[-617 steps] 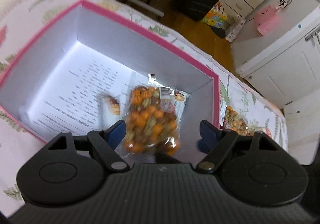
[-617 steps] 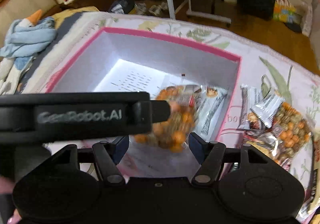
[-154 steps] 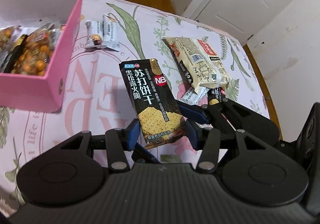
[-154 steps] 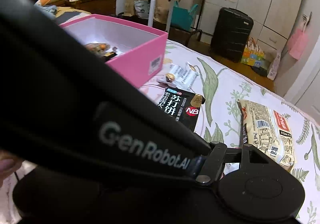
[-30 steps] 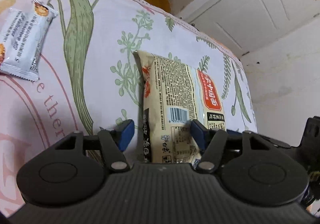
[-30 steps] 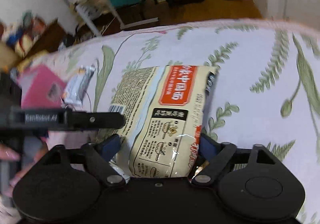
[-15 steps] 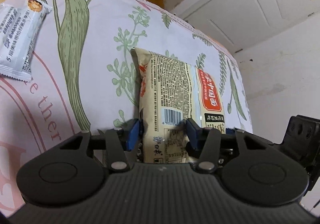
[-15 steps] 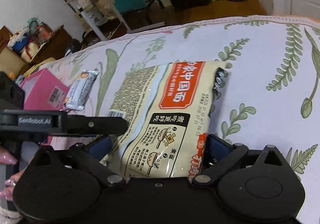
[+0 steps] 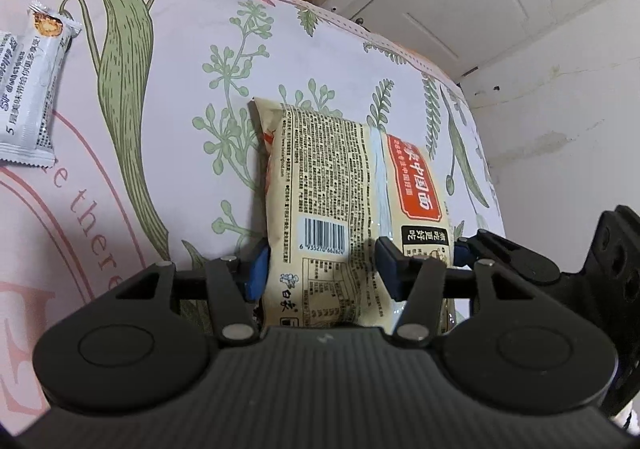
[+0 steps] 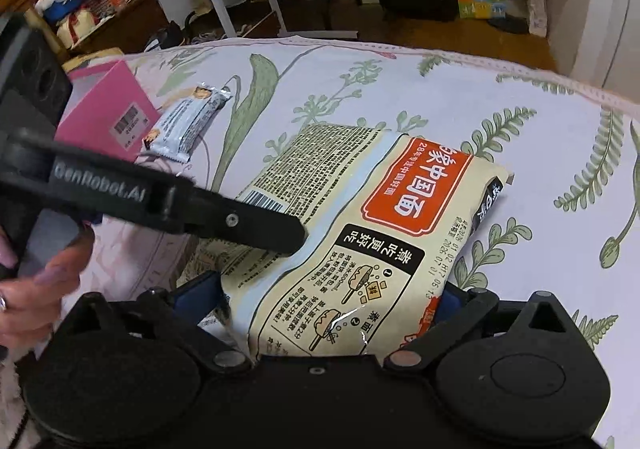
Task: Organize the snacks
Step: 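Grasp the noodle bag's end with the left gripper while the right grips beside it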
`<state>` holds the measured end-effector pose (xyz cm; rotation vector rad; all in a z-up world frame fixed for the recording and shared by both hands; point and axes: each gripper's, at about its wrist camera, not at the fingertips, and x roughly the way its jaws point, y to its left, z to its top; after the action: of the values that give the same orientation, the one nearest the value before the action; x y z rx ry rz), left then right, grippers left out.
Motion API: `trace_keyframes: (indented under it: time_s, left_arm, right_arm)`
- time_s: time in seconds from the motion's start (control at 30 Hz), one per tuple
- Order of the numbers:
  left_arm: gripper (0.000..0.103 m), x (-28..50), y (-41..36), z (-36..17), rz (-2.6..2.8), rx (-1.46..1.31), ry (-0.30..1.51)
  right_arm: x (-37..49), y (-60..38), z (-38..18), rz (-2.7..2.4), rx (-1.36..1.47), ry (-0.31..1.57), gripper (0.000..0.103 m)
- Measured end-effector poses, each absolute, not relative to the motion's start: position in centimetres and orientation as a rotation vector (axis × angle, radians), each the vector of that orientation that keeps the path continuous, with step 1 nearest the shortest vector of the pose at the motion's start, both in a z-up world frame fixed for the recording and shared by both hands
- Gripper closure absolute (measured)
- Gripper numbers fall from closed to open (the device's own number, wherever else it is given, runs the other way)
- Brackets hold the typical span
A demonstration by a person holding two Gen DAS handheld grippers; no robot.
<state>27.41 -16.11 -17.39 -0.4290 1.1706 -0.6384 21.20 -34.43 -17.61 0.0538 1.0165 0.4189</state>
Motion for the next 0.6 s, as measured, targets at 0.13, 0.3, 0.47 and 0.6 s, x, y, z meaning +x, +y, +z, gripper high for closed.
trace_keyframes:
  time_s: [0.13,0.3,0.47,0.6]
  left_arm:
    - [0.05,26.7,-15.9,-16.2,-0.661,-0.393,1.172]
    - [0.05,24.5,-16.0,-13.4,-0.667,-0.3,1.121]
    - [0.05,22.1,-15.3,-10.7,-0.653,-0.234,1.078]
    - [0.05,20.5,-14.1,-9.4,-0.65,-0.216,1.091]
  right_arm:
    - [20.1,-33.7,-16.7,0.424,-0.001,1.007,0.0]
    - [18.4,-33.2,-14.8,0.423,-0.005,0.99,0.0]
    - [16.6,-32.3,-13.0,0.432,0.011,0.965,0.0]
    - [15.2,-31.5,-11.9,0.445,0.024,0.969,0.0]
